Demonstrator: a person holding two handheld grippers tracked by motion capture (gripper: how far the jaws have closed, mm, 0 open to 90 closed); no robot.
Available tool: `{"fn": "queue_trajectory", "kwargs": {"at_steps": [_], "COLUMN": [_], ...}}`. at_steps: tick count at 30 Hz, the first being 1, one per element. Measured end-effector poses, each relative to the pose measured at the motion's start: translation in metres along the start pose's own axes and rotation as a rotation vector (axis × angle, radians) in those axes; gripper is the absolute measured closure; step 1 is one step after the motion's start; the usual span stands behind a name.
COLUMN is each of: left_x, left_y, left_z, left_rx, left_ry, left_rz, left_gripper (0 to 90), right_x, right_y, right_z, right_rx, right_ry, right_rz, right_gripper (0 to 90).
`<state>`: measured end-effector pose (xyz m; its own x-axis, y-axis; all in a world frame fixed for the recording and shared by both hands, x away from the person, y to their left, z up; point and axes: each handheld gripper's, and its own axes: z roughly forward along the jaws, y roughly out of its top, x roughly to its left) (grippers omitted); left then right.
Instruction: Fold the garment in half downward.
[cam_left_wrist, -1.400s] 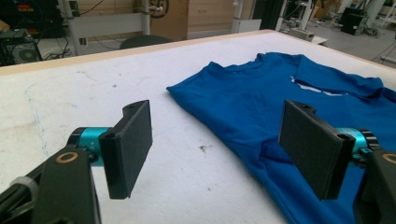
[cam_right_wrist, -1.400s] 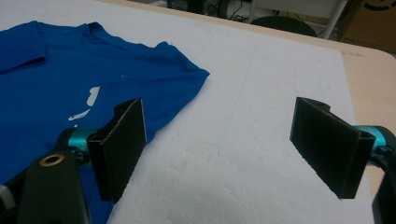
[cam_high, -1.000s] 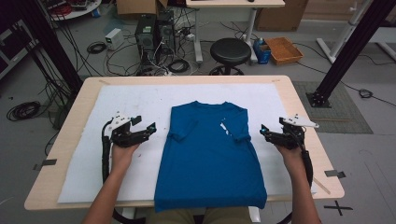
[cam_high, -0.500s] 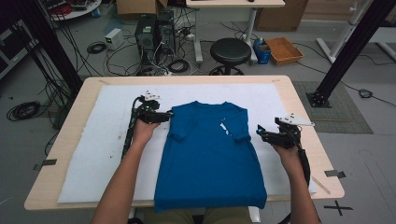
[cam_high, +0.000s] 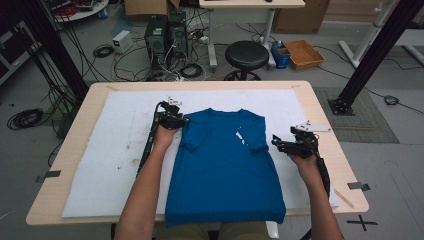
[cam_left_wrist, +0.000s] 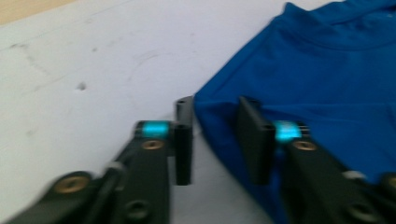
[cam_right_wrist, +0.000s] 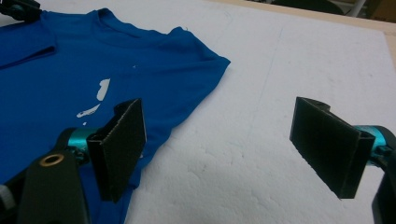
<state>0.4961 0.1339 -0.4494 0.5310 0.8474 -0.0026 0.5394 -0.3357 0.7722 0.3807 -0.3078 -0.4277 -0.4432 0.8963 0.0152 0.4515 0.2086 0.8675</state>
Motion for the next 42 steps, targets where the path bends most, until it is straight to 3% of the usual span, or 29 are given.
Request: {"fn": "queue_trajectory", "kwargs": {"at_steps": [2, 3, 9, 13, 15, 16, 17, 20, 26, 28, 29, 30, 31, 32, 37, 42], "left_x": [-0.003, -0.003, 0.000, 0.001, 0.003, 0.003, 0.004, 0.007, 0.011, 0.012, 0.012, 0.012, 0.013, 0.012, 0.010, 0.010], "left_y": [0.000, 0.000, -0.001, -0.002, -0.002, -0.002, -0.002, -0.004, -0.009, -0.012, -0.012, -0.015, -0.017, -0.018, -0.028, -0.035], "left_z": [0.000, 0.001, 0.000, -0.001, -0.001, -0.001, -0.002, -0.002, -0.008, -0.012, -0.012, -0.020, -0.024, -0.029, -0.053, -0.077], "left_rx": [0.000, -0.003, -0.010, -0.015, -0.021, -0.022, -0.023, -0.018, -0.052, -0.073, -0.073, -0.116, -0.131, -0.153, -0.240, -0.301], "left_ry": [-0.009, -0.014, -0.036, -0.047, -0.057, -0.059, -0.062, -0.080, -0.117, -0.131, -0.131, -0.154, -0.163, -0.172, -0.217, -0.261], "left_rz": [0.021, 0.011, -0.015, -0.030, -0.042, -0.048, -0.055, -0.101, -0.176, -0.195, -0.195, -0.222, -0.222, -0.224, -0.210, -0.217], "left_gripper": [79.9, 83.0, 86.0, 86.1, 86.1, 86.1, 86.1, 86.1, 86.3, 86.4, 86.4, 86.4, 86.5, 86.5, 86.5, 86.5], "right_x": [0.000, 0.000, -0.007, -0.012, -0.015, -0.017, -0.018, -0.015, -0.001, 0.002, 0.002, 0.002, 0.000, 0.001, 0.010, 0.020], "right_y": [0.004, 0.006, 0.026, 0.038, 0.040, 0.040, 0.041, 0.041, 0.043, 0.044, 0.044, 0.045, 0.048, 0.049, 0.053, 0.051], "right_z": [0.004, 0.007, 0.046, 0.082, 0.094, 0.099, 0.101, 0.112, 0.115, 0.114, 0.114, 0.112, 0.105, 0.101, 0.077, 0.054], "right_rx": [0.010, 0.020, 0.126, 0.202, 0.227, 0.230, 0.225, 0.233, 0.226, 0.231, 0.231, 0.231, 0.200, 0.185, 0.086, 0.036], "right_ry": [0.007, 0.003, -0.021, -0.032, -0.048, -0.039, -0.029, -0.041, -0.018, -0.013, -0.013, -0.012, 0.026, 0.036, 0.096, 0.126], "right_rz": [-0.003, -0.003, 0.002, 0.027, 0.070, 0.128, 0.146, 0.096, -0.011, -0.040, -0.040, -0.031, 0.004, 0.009, 0.003, -0.025], "right_gripper": [18.2, 18.2, 19.0, 27.0, 31.6, 37.8, 39.6, 47.3, 80.9, 87.4, 87.4, 87.7, 88.0, 88.0, 88.2, 88.2]}}
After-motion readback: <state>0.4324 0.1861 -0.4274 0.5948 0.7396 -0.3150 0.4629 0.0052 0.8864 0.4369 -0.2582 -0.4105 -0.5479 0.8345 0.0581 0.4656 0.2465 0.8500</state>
